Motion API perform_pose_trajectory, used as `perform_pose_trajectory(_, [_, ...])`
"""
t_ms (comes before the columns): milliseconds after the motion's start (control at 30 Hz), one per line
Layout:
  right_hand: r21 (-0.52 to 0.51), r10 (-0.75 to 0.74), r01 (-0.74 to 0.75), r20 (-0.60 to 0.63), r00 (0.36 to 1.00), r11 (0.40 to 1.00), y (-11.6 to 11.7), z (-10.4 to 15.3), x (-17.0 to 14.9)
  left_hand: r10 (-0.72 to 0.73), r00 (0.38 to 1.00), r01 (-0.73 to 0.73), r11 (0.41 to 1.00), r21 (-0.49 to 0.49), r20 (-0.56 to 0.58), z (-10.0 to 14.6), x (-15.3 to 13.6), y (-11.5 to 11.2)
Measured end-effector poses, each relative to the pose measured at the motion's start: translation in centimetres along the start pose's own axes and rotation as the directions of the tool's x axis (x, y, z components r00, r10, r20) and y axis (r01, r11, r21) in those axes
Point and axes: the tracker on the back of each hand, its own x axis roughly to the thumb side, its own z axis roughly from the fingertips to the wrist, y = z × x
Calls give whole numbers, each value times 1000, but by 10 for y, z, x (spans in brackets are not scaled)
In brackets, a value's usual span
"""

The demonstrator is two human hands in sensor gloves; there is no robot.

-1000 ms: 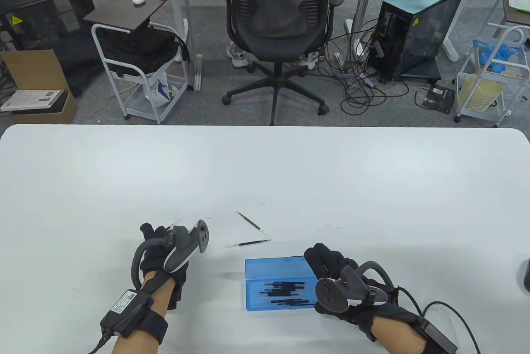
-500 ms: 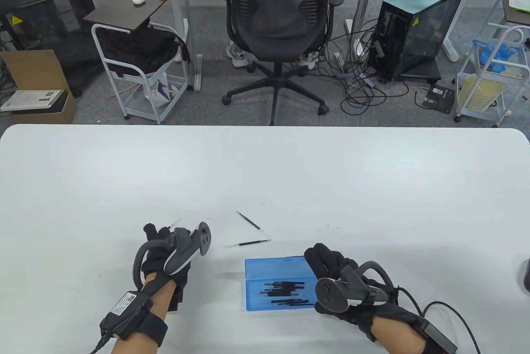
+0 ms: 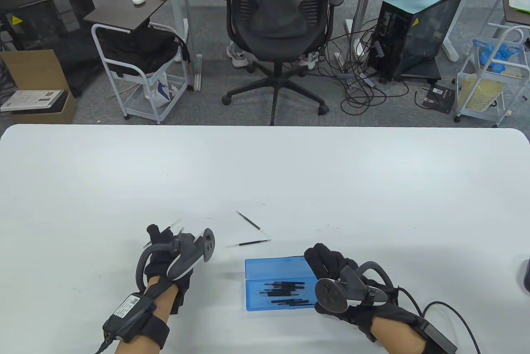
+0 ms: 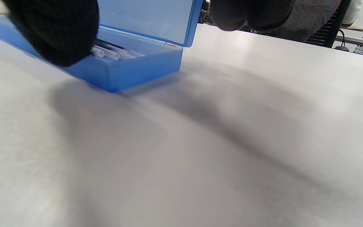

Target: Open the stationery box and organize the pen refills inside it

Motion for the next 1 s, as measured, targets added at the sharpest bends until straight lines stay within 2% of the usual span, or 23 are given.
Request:
perform_pose_trajectory(267, [0,2,-2,-2,1000,1000,0,0,0,39,999,-39,999,29,14,5,0,8])
perform_pose_trajectory(467, [1,0,0,-1,1000,1000,0,0,0,70,993,-85,984,156,98,26,1,45])
perform_pose_trajectory(600, [1,0,0,-1,1000,1000,0,0,0,97,976,-145,959,245,197,51,10,75])
perform_pose_trajectory(767, [1,1,-1,-1,1000,1000,0,0,0,62,934,-182,929,322,352,91,42,97])
perform_pose_trajectory(1000, [1,0,0,-1,1000,1000,0,0,0,-76,847,-142,922,360,527,134,100,88])
